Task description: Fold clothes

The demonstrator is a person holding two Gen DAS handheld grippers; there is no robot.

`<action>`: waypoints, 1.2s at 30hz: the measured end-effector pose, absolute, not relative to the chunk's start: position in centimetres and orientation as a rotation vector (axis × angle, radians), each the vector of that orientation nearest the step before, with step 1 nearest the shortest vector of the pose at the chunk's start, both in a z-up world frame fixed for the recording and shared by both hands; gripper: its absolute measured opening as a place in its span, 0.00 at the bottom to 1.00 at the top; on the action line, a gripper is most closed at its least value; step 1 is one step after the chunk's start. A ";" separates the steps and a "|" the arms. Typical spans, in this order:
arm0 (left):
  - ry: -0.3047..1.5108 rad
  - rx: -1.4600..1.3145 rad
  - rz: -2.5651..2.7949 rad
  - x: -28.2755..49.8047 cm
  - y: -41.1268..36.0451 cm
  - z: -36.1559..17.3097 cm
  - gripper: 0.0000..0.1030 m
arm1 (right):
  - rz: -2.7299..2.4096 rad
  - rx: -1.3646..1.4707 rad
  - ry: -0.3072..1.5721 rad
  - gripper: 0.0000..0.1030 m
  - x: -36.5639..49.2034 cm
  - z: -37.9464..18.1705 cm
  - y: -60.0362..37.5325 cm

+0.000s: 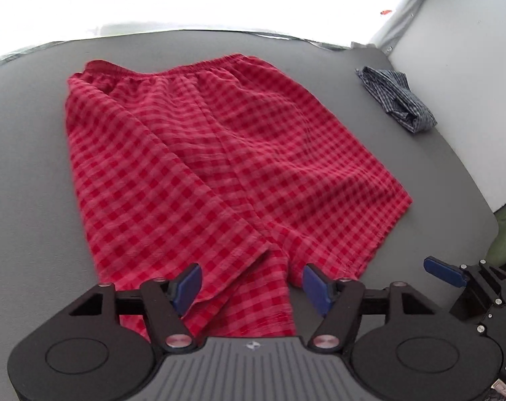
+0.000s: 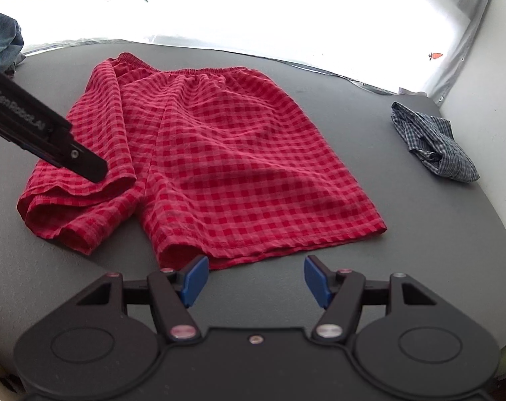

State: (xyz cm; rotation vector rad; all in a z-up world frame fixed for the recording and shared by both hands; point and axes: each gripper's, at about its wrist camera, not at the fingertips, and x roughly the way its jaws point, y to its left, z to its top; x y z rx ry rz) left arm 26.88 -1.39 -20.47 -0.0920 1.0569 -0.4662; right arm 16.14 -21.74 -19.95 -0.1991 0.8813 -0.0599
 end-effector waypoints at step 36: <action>1.075 -0.421 -0.127 42.8 7.6 -21.1 0.75 | 0.638 0.034 1.008 0.02 30.5 -19.7 -15.0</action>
